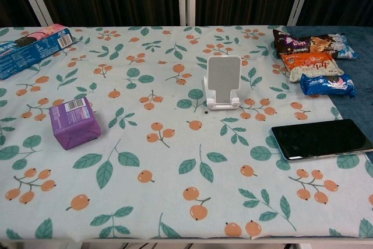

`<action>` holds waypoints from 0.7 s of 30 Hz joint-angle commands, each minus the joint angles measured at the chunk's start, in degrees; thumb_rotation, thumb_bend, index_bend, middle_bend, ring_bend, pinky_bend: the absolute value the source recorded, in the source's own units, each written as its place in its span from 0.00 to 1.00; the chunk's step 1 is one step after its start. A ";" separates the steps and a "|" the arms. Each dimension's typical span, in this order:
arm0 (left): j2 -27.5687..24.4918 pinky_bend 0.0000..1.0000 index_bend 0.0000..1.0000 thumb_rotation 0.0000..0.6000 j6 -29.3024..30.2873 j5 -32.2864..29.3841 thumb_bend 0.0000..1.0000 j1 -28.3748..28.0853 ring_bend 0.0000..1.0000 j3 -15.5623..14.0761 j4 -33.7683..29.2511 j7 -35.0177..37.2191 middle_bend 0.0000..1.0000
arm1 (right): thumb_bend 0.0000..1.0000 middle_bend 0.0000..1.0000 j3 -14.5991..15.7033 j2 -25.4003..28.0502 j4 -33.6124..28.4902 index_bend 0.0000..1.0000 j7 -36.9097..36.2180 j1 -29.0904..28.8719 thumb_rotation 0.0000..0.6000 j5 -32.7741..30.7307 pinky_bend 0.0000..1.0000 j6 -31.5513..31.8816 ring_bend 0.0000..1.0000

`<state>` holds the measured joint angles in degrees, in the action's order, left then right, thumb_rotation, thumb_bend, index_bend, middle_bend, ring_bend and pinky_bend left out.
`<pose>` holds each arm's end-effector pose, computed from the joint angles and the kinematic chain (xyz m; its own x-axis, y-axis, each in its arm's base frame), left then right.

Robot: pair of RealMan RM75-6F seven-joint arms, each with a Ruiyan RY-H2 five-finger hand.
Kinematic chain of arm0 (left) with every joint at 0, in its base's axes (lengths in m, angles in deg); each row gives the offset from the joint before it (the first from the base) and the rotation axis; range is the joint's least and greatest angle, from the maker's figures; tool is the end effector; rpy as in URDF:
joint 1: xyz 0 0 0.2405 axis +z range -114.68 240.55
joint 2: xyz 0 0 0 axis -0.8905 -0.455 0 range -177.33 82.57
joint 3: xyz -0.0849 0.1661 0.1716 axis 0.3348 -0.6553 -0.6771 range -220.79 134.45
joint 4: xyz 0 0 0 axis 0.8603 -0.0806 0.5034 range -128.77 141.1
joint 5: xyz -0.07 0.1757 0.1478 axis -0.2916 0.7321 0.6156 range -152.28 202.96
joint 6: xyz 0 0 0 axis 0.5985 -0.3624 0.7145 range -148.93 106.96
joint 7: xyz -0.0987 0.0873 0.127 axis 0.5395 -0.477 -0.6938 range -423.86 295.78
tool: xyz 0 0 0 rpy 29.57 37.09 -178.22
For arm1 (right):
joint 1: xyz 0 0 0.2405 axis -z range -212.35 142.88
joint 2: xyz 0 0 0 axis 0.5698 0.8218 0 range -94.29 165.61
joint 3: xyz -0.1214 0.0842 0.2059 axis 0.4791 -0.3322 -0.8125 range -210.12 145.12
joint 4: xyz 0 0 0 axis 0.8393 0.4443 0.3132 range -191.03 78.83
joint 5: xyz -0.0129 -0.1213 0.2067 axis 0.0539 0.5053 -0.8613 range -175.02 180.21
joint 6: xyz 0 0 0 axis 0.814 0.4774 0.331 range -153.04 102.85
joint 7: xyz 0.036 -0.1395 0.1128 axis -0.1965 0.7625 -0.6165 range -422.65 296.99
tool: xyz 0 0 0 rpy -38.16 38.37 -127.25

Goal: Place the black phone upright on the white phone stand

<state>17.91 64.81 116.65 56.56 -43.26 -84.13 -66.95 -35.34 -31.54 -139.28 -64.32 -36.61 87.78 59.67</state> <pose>-0.3091 0.2177 0.1136 0.4648 0.0222 0.8851 0.8797 -0.1250 -0.4588 -0.3637 -0.2058 0.1317 0.4651 -0.0242 0.8849 -0.8828 0.0619 0.4657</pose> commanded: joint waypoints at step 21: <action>0.80 0.21 0.11 0.27 -1.05 -0.08 0.00 -0.49 0.10 -0.06 0.82 0.41 0.10 | 0.18 0.00 2.68 5.86 -16.07 0.00 17.67 -4.38 1.00 0.27 0.00 -9.69 0.00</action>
<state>18.65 63.86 116.61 56.14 -43.34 -83.41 -66.59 -33.18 -28.42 -150.04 -51.27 -38.76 88.57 54.04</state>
